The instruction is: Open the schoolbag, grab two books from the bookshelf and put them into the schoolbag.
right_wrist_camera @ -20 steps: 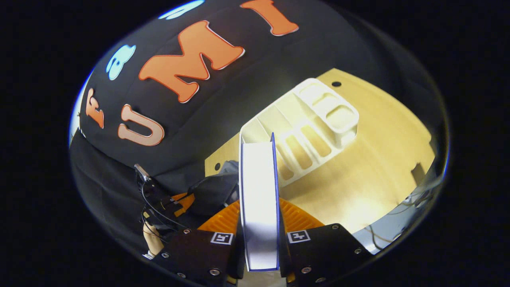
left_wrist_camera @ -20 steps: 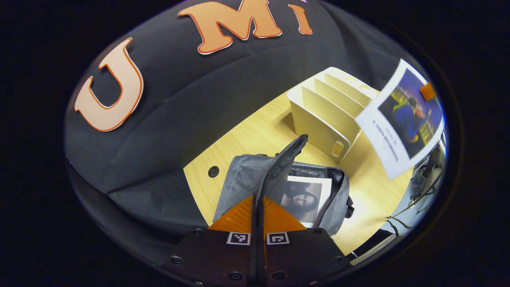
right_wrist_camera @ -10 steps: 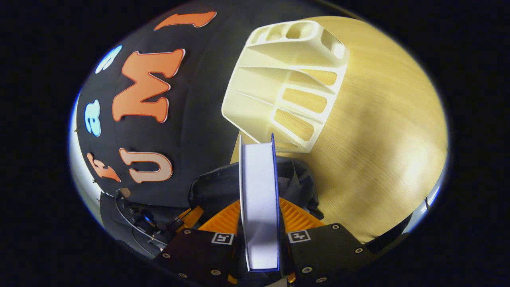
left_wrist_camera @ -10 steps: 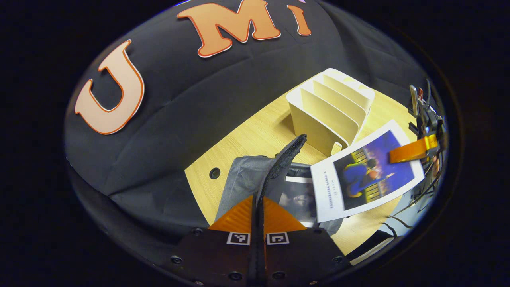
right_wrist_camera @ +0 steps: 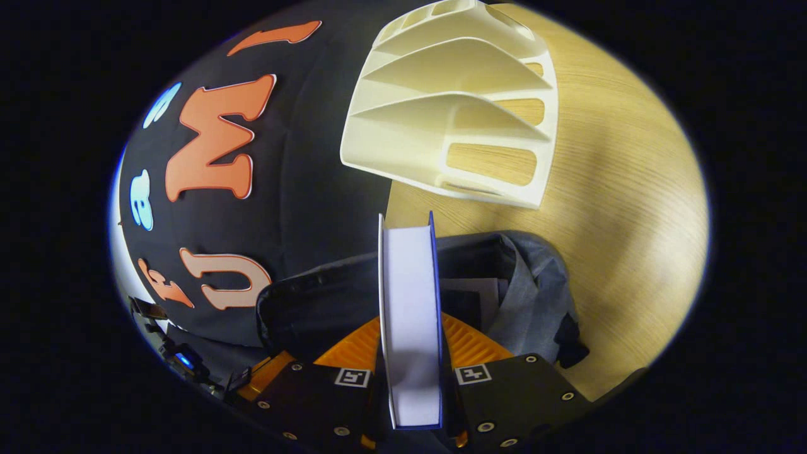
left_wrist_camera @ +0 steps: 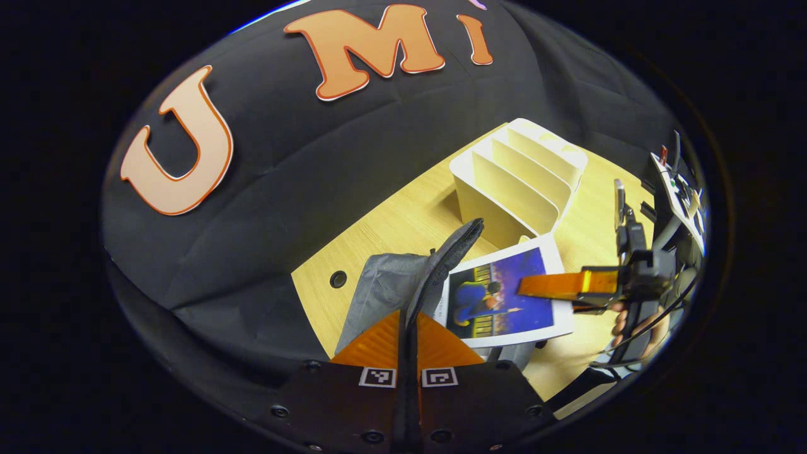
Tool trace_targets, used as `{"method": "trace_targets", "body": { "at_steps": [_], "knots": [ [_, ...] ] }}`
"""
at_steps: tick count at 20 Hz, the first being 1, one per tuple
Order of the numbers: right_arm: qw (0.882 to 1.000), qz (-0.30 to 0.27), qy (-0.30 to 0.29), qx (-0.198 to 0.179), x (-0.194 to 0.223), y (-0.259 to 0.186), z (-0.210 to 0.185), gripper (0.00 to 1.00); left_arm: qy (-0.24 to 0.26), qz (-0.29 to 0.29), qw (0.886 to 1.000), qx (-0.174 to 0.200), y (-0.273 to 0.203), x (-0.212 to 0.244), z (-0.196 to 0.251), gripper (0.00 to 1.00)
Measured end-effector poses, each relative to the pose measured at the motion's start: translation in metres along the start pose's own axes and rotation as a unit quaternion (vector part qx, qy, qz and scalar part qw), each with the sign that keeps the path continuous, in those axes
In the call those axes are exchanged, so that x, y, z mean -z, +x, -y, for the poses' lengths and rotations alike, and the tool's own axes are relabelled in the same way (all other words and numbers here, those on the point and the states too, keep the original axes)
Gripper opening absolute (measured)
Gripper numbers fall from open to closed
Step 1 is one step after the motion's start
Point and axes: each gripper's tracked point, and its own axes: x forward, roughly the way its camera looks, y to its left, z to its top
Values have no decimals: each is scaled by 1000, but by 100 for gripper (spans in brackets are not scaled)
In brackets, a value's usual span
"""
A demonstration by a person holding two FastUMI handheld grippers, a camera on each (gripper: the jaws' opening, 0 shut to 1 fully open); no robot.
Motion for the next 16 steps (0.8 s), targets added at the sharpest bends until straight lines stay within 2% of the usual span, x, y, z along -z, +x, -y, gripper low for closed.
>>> {"method": "trace_targets", "body": {
  "at_steps": [5, 9, 10, 11, 13, 16],
  "knots": [
    [1000, 18, 25, 3, 18, 36, -10, 35, 26, 16, 1000, -2, -10, -14, 7, 1],
    [999, 20, 25, 42, 27, 56, -9, 39, 20, 18, 1000, -4, -14, -14, 5, 1],
    [998, 17, 16, 65, 30, 59, -3, 39, 18, 17, 1000, -6, -13, -13, 4, 1],
    [996, 14, 2, 93, 32, 62, 7, 36, 17, 16, 1000, -7, -15, -11, 3, 1],
    [992, -2, -6, 125, 42, 64, 16, 65, 13, 14, 1000, -7, -14, -6, 2, 1],
    [987, -30, -12, 160, 49, 56, 25, 81, -5, 10, 1000, -5, -13, -2, -1, 1]
  ]
}}
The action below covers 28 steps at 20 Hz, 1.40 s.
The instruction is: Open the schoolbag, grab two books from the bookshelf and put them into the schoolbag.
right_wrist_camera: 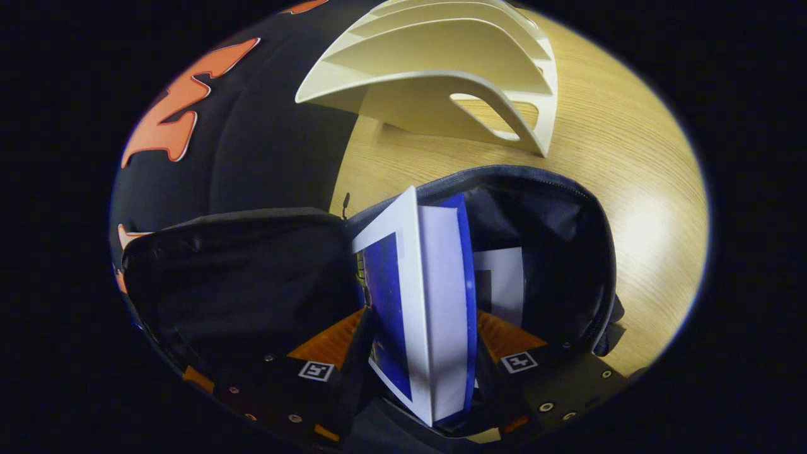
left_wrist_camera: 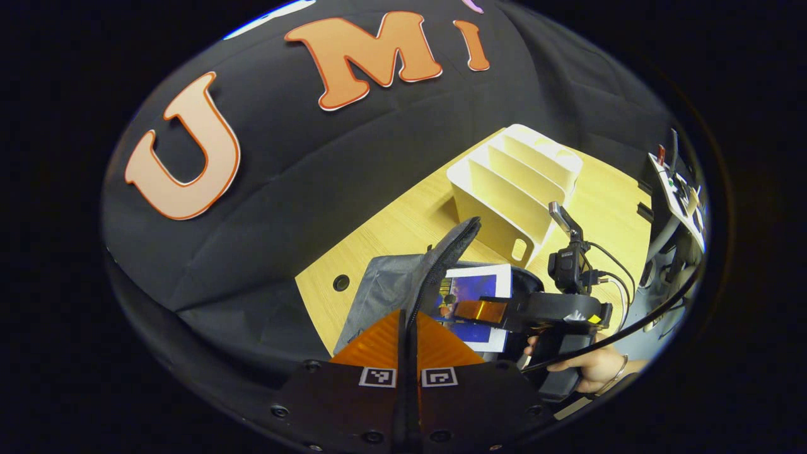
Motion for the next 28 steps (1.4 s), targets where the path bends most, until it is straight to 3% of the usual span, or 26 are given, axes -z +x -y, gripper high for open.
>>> {"method": "trace_targets", "body": {
  "at_steps": [1, 3, 10, 14, 21, 23, 25, 28],
  "knots": [
    [1000, 0, -3, 8, -1, -4, 3, 91, -7, 0, 1000, 2, 2, 2, 0, 1],
    [999, -3, -25, 27, -3, -14, 11, 98, -20, 0, 1000, 9, 2, 5, 2, 1],
    [991, 0, -105, 77, -48, -74, 41, 98, -54, -9, 998, 35, 9, 25, 27, 1],
    [978, 13, -169, 124, -92, -108, 70, 98, -48, -9, 998, 27, 11, 31, 47, 1],
    [957, 2, -236, 171, -164, -160, 125, 98, -93, -31, 995, 25, 21, 43, 92, 2],
    [952, -3, -251, 176, -184, -173, 135, 99, -131, -44, 990, 31, 24, 50, 111, 6],
    [946, -10, -271, 179, -201, -182, 143, 99, -172, -55, 983, 30, 29, 59, 126, 19],
    [930, -17, -317, 187, -229, -198, 152, 99, -237, -61, 969, 37, 33, 66, 157, 58]
  ]
}}
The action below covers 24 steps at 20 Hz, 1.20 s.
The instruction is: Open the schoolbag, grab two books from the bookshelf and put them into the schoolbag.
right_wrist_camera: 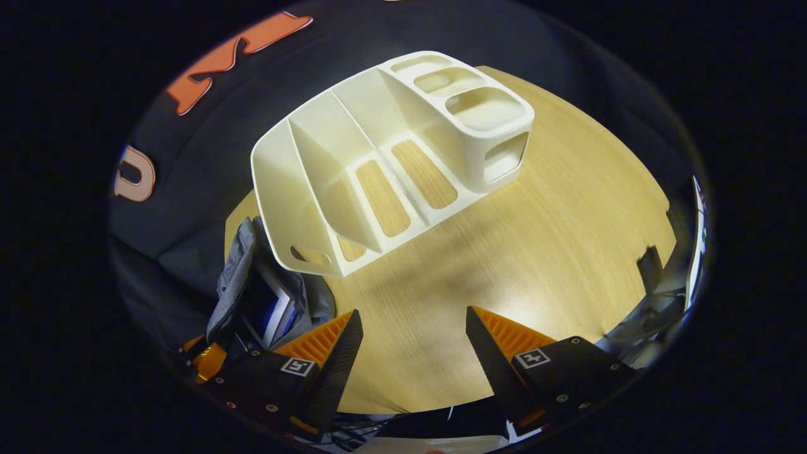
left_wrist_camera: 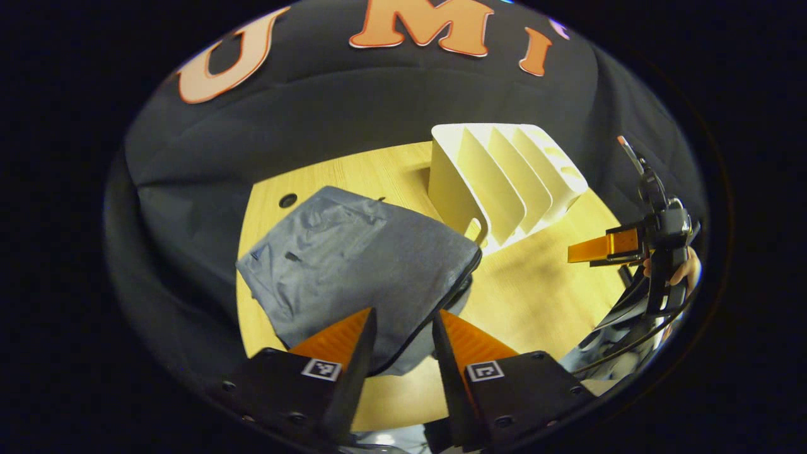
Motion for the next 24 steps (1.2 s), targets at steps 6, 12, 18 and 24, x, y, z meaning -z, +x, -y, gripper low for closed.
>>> {"method": "trace_targets", "body": {
  "at_steps": [6, 12, 18, 24],
  "knots": [
    [995, 69, -71, -18, -53, -45, 16, 99, -66, 91, 993, -32, -14, -39, 33, 99],
    [953, 274, -121, -32, -137, -138, 9, 98, -82, 254, 961, -72, -84, -137, 47, 98],
    [883, 446, -139, -42, -180, -222, 4, 98, -41, 397, 910, -111, -163, -197, 56, 97],
    [844, 507, -173, -28, -174, -249, 5, 97, -46, 461, 880, -106, -183, -196, 65, 97]
  ]
}}
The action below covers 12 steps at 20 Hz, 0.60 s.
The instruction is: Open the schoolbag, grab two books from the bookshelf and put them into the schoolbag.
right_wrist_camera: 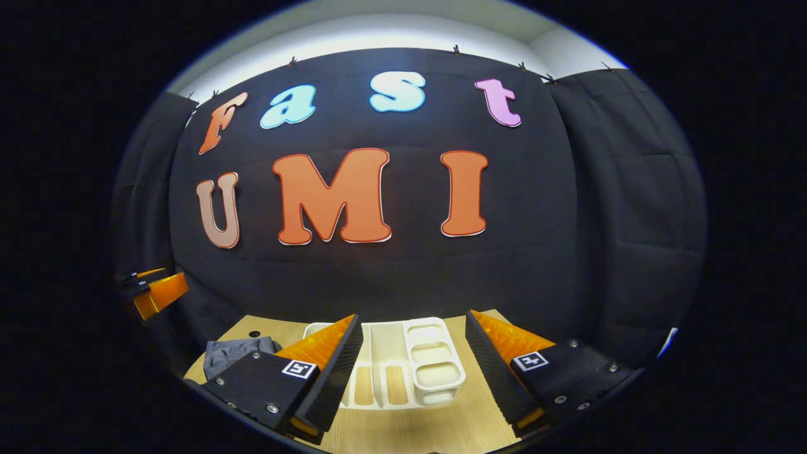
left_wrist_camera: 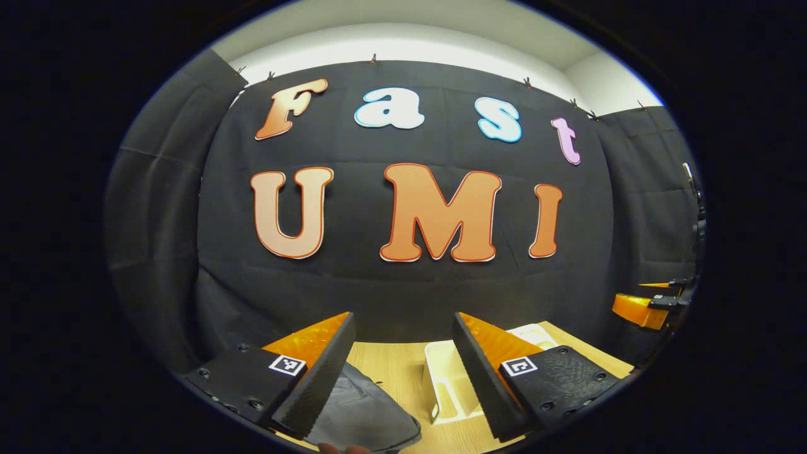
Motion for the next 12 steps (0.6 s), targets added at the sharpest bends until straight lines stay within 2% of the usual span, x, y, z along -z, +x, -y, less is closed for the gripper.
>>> {"method": "trace_targets", "body": {
  "at_steps": [5, 12],
  "knots": [
    [1000, -12, 9, -5, 11, -9, 2, 97, 3, -5, 1000, -13, 0, 5, 3, 96],
    [1000, -6, 25, 6, 0, -16, -1, 97, 13, -7, 1000, 1, -5, 6, 6, 97]
  ]
}}
